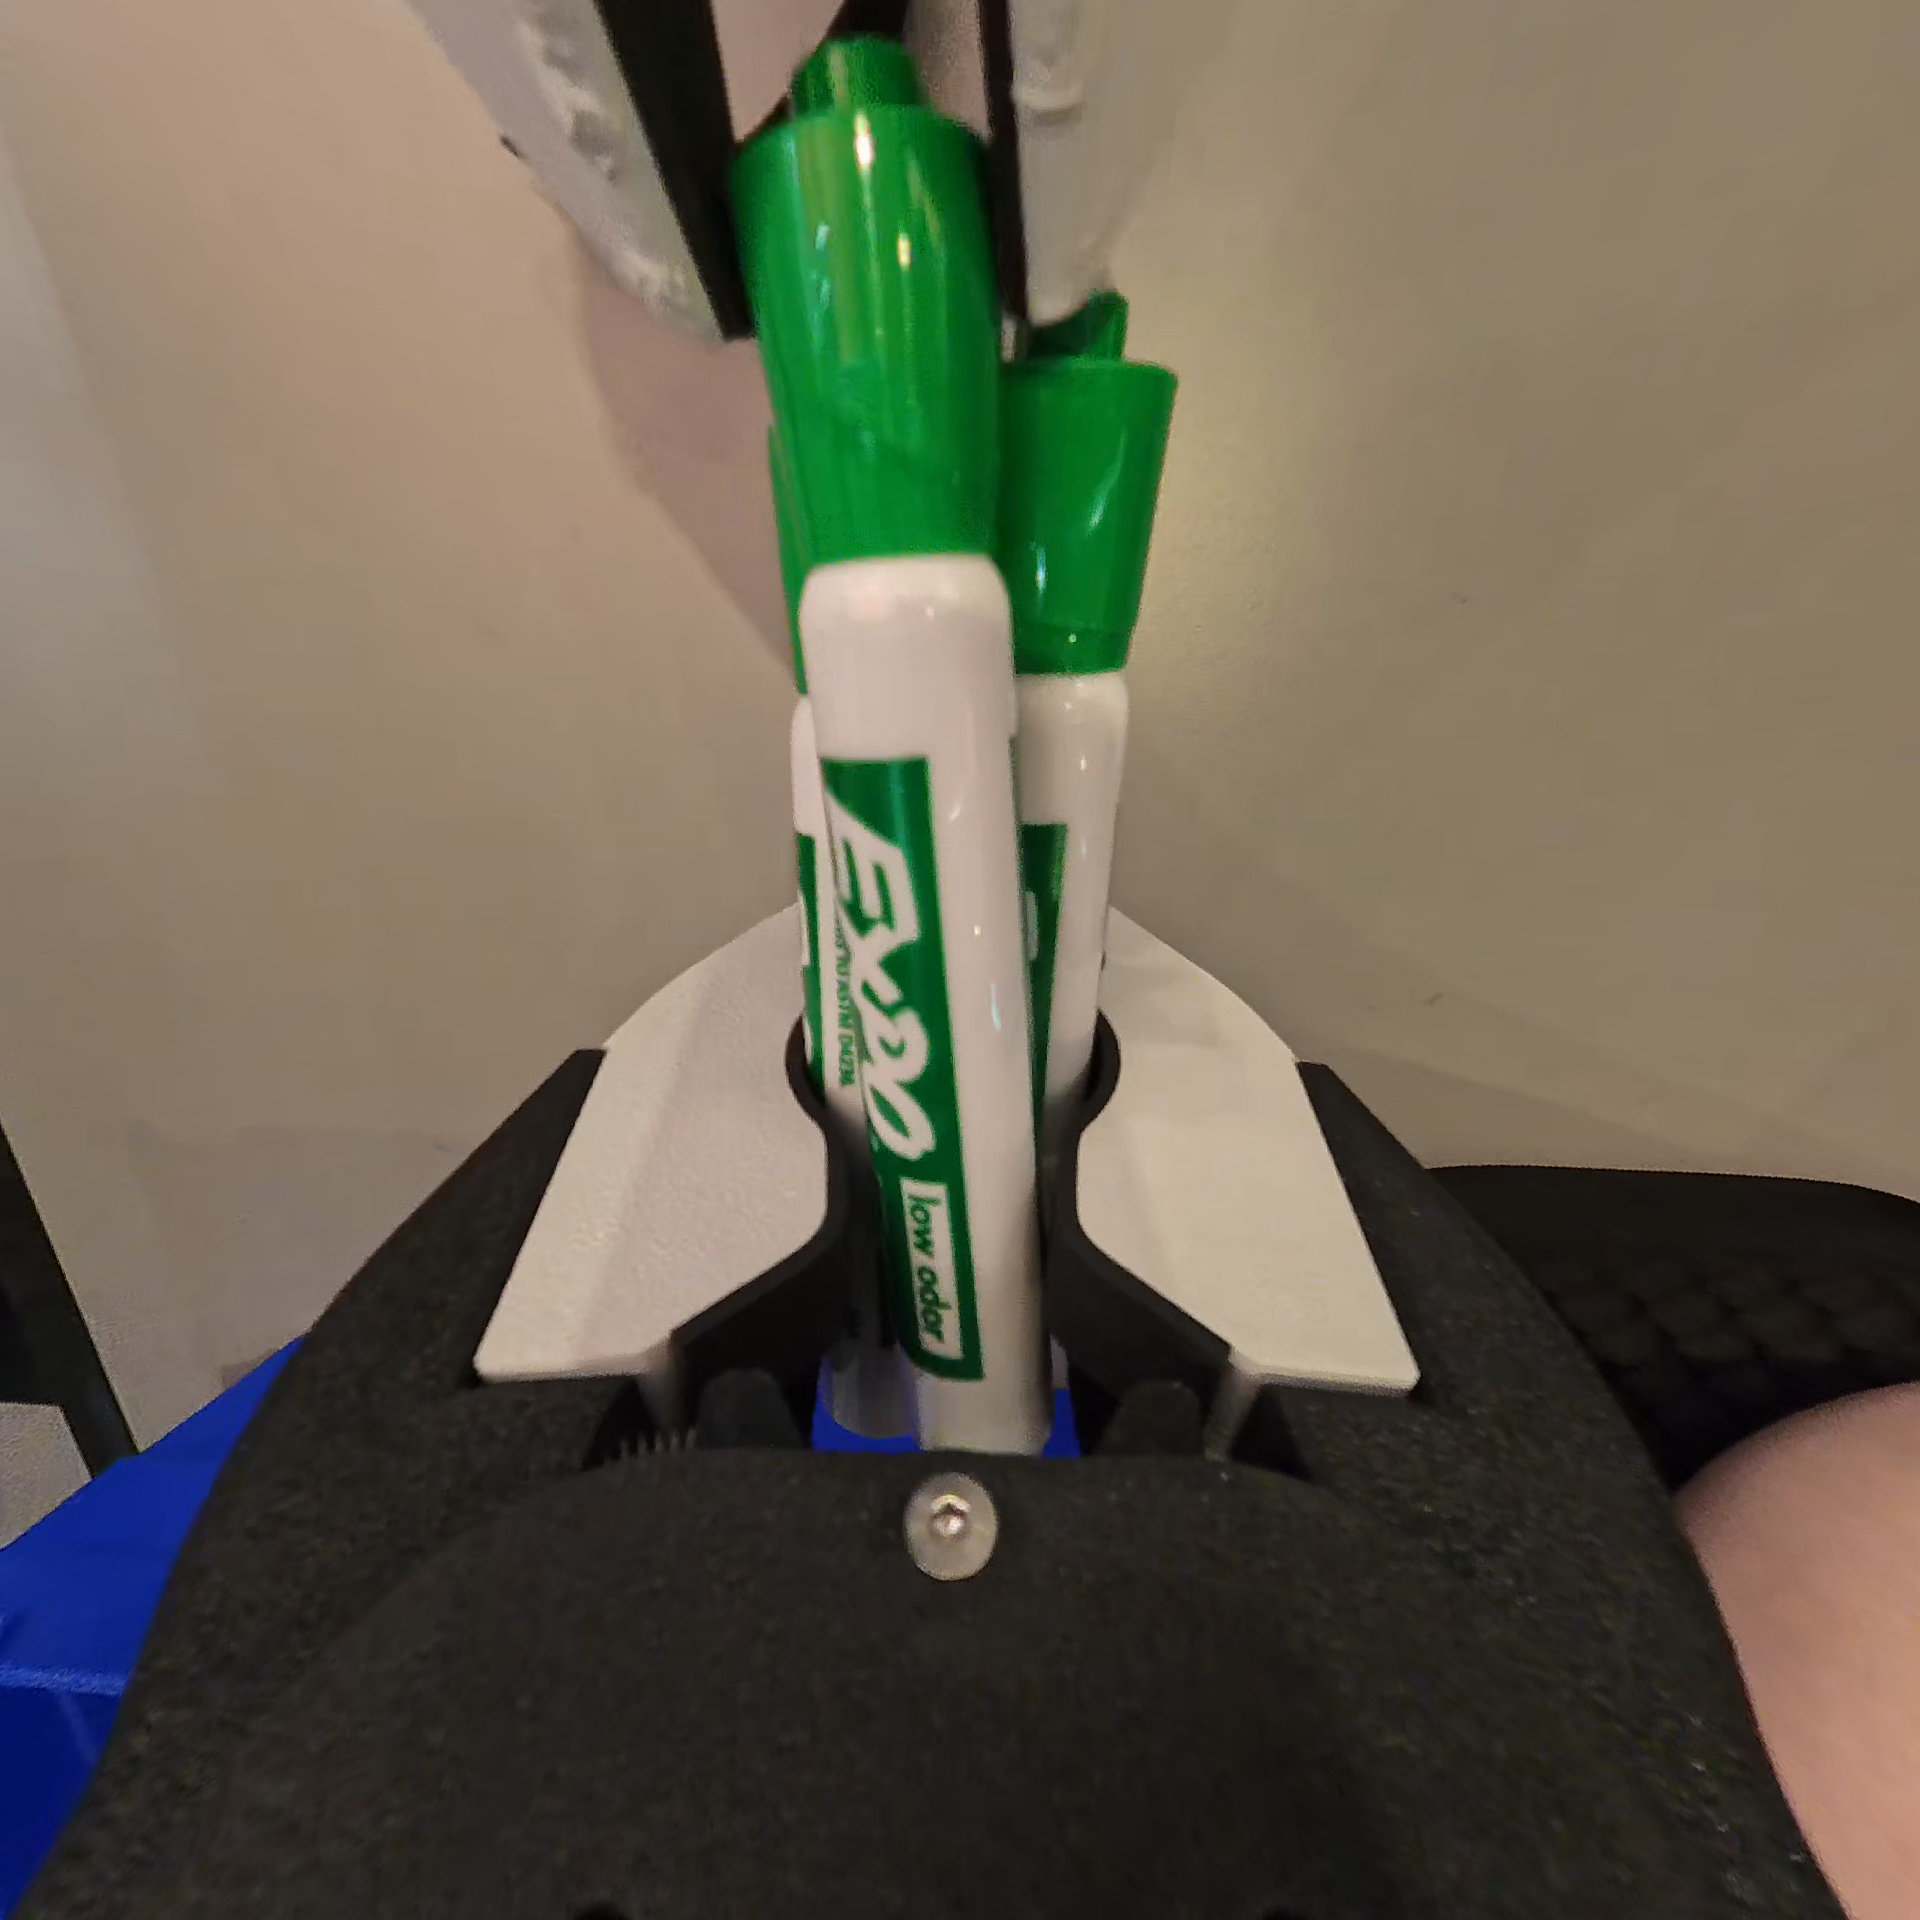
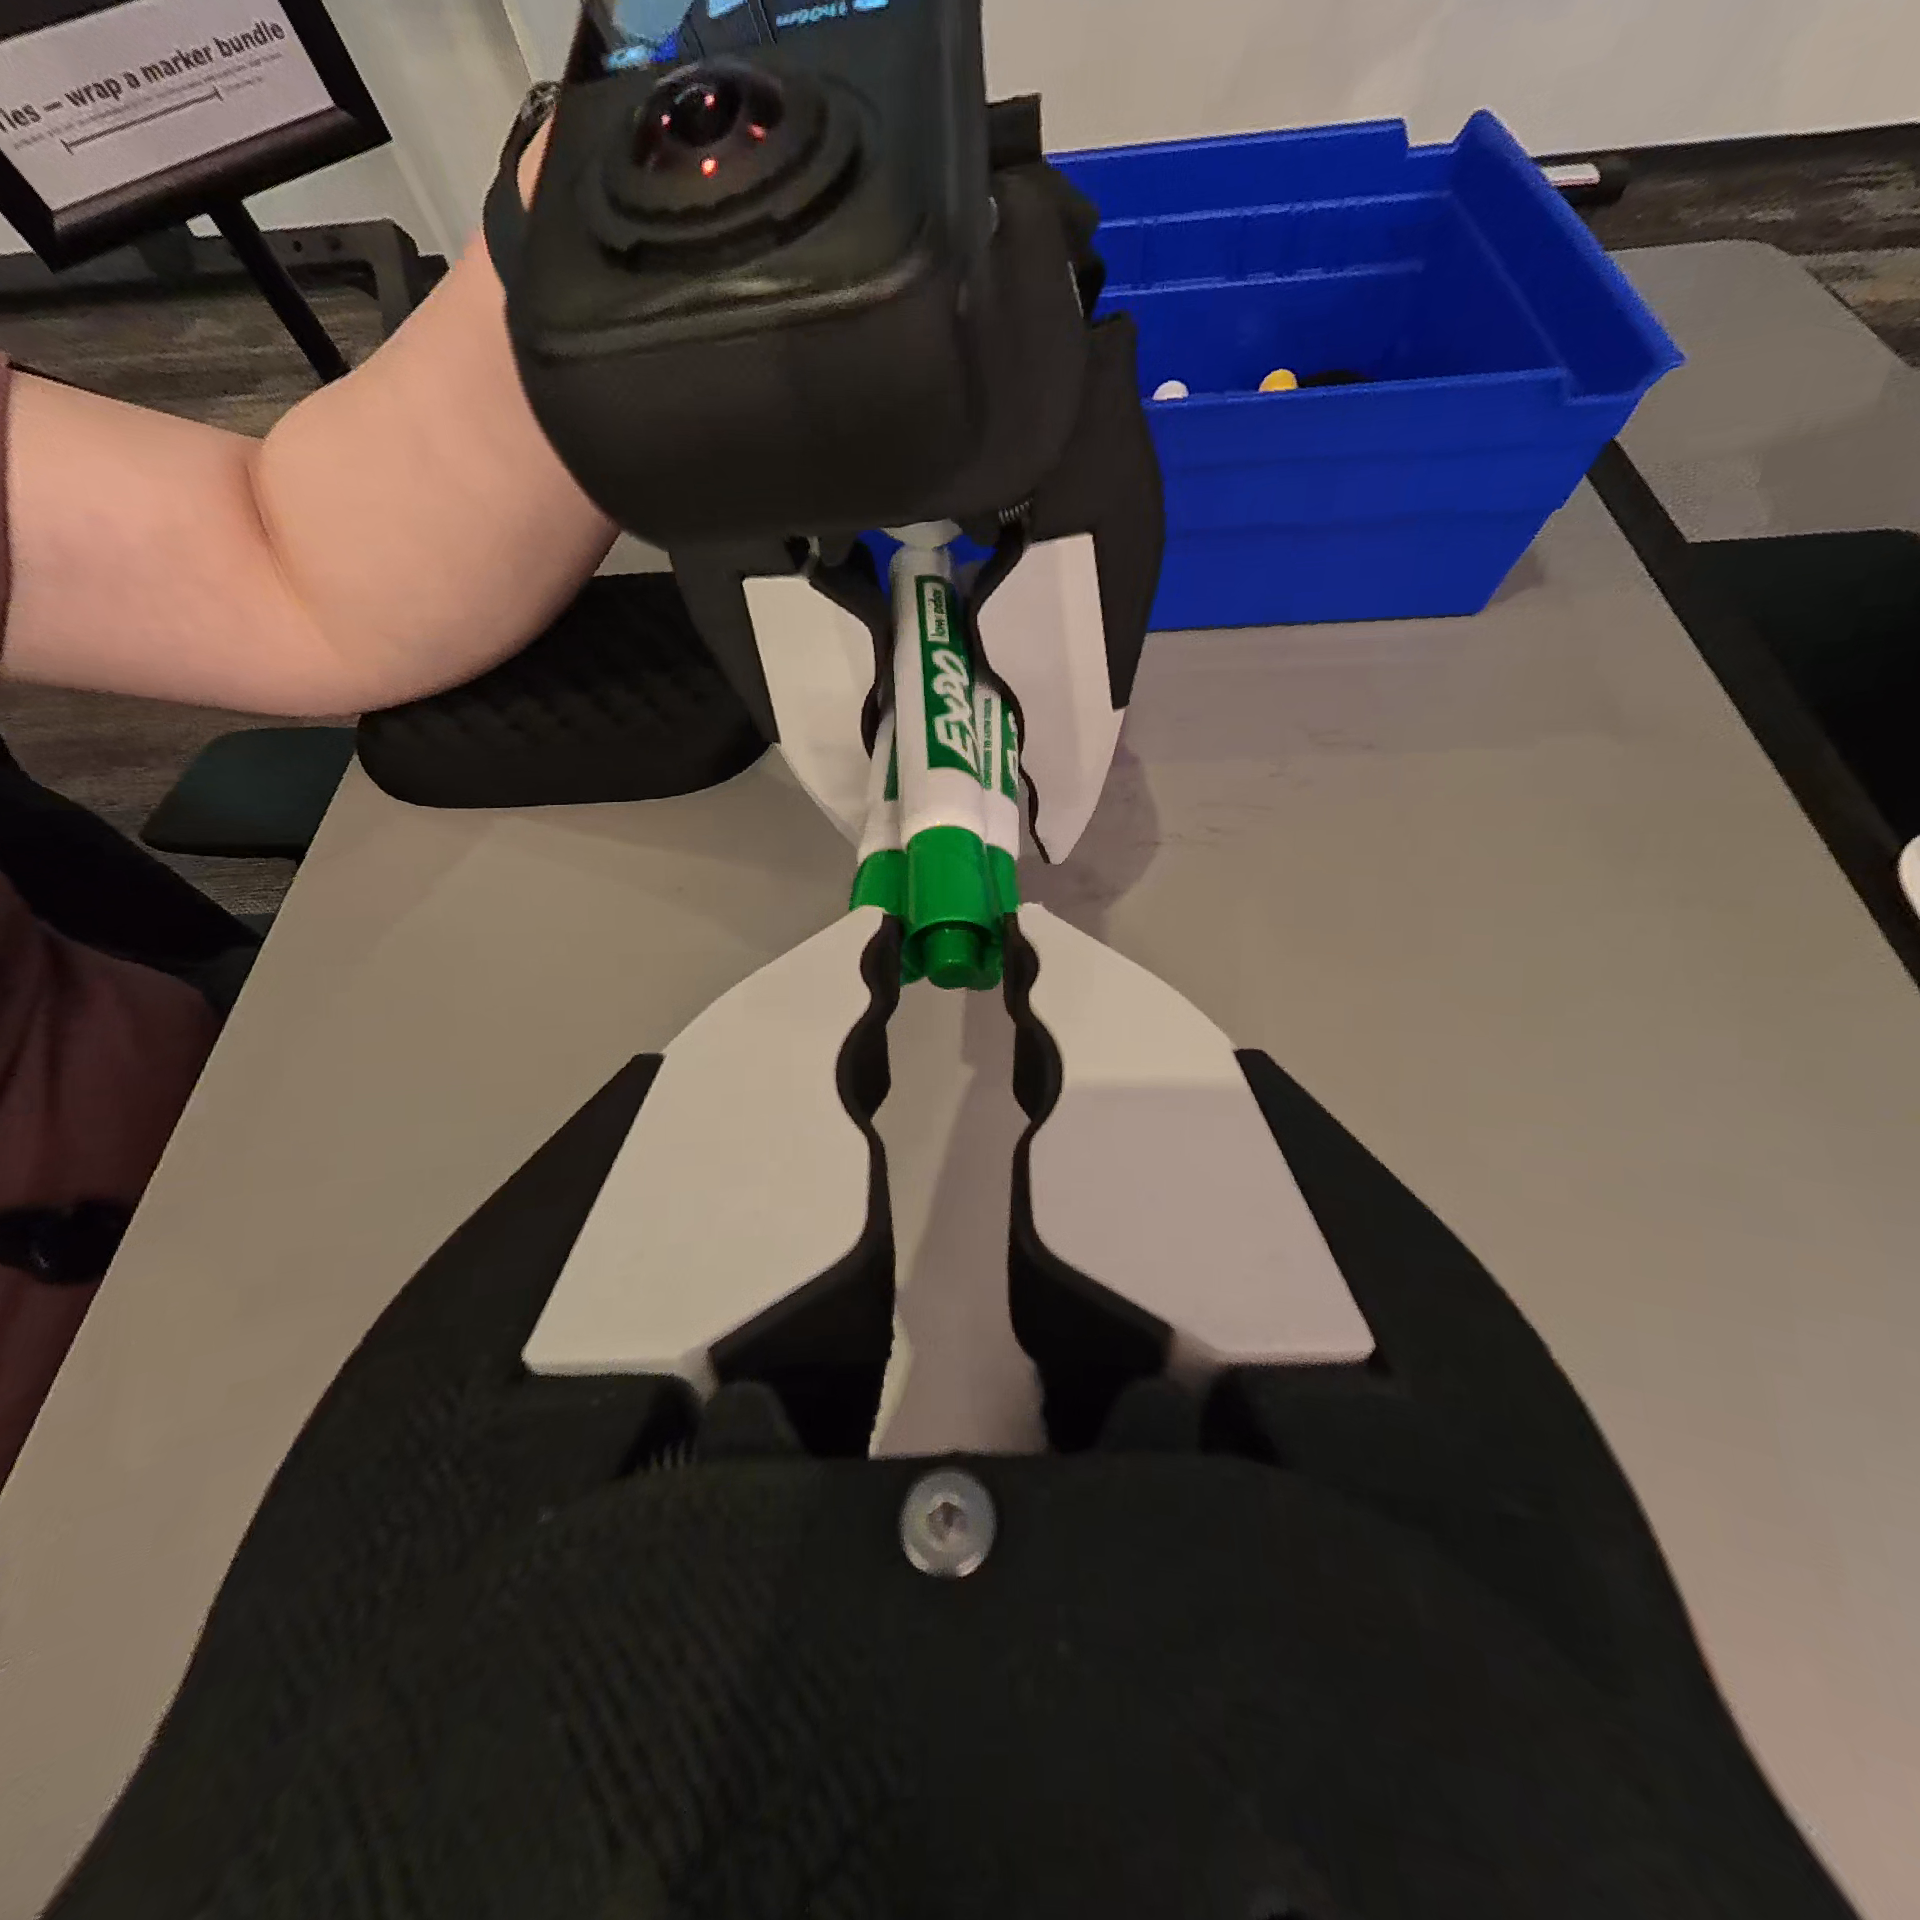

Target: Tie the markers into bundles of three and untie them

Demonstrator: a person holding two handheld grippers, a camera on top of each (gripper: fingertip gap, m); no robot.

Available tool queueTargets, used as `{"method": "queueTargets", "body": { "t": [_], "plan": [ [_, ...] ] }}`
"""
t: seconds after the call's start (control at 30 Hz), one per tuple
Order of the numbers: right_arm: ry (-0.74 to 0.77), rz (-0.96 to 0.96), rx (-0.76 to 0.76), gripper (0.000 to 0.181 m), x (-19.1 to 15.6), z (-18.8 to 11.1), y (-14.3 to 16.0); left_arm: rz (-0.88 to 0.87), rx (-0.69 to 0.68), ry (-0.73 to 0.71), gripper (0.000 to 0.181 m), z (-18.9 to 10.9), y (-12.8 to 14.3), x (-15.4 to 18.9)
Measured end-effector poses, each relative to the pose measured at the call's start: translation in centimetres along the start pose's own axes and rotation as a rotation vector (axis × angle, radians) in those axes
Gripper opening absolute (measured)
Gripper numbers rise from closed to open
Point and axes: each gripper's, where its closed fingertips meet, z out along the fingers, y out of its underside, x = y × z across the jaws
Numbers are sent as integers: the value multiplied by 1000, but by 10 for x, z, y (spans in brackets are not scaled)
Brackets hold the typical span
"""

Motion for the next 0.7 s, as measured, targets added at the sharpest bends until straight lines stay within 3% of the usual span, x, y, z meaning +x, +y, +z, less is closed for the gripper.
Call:
{"method": "queueTargets", "body": {
  "t": [0.47,0.7],
  "plan": [
    [-7,1,-40,23,-5,9,2,13,-46,-8,42,3,0,2],
    [-16,-20,-26,29,-2,-9,3,17,-72,-3,42,5,7,2]
  ]
}}
